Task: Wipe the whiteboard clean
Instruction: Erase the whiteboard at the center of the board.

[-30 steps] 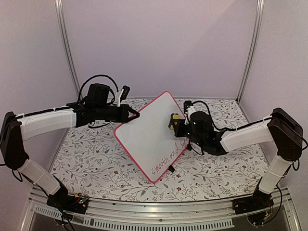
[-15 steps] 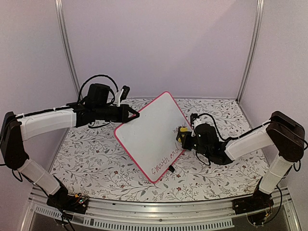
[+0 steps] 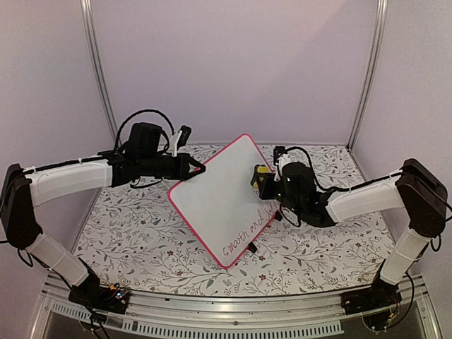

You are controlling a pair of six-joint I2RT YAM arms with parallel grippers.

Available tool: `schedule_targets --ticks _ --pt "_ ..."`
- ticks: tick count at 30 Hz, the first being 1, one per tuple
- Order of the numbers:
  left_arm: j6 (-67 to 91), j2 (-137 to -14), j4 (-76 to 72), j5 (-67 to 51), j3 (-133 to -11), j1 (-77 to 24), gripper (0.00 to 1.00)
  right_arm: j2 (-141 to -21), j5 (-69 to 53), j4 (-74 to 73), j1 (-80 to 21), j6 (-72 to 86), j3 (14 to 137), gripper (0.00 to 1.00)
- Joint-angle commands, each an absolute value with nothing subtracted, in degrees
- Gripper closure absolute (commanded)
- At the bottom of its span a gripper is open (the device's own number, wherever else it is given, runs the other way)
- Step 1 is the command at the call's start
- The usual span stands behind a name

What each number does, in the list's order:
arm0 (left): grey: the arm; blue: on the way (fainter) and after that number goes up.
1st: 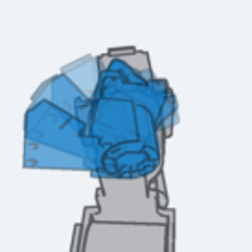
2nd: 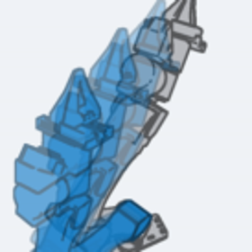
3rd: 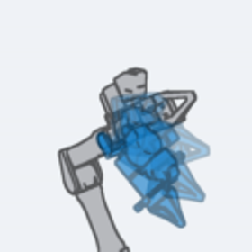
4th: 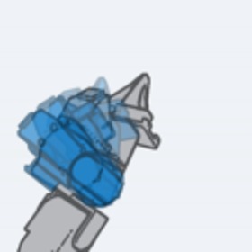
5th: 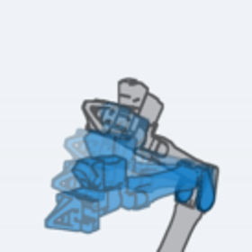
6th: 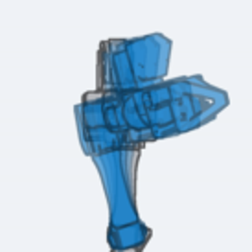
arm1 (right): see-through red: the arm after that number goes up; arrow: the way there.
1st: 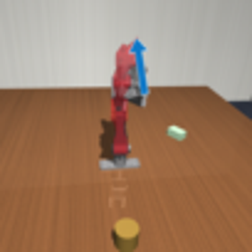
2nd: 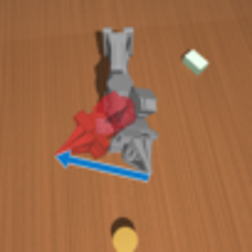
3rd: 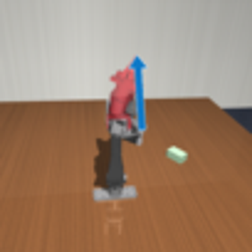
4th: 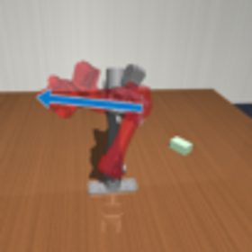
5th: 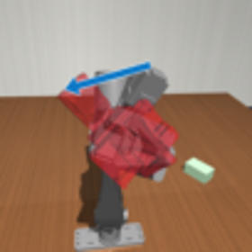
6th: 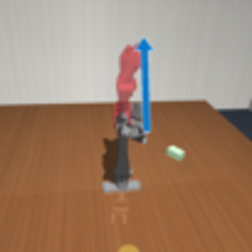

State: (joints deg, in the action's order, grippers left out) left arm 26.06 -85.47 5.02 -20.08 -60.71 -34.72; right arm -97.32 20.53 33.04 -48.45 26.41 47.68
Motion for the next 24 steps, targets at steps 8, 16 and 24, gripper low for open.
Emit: schedule_targets --ticks 8,16,24 --pt "19.9 -87.6 8.7 -16.2 -59.9 -36.1 1.00 -99.2 20.2 34.5 -48.0 27.7 43.2 0.79" --pt "19.9 -87.6 8.6 -16.1 -59.8 -36.2 1.00 -97.4 19.1 36.7 -48.0 30.6 36.5 0.80" --pt "19.8 -87.6 8.7 -15.9 -59.8 -36.3 1.00 -97.3 21.0 36.0 -47.9 28.2 40.6 0.80"
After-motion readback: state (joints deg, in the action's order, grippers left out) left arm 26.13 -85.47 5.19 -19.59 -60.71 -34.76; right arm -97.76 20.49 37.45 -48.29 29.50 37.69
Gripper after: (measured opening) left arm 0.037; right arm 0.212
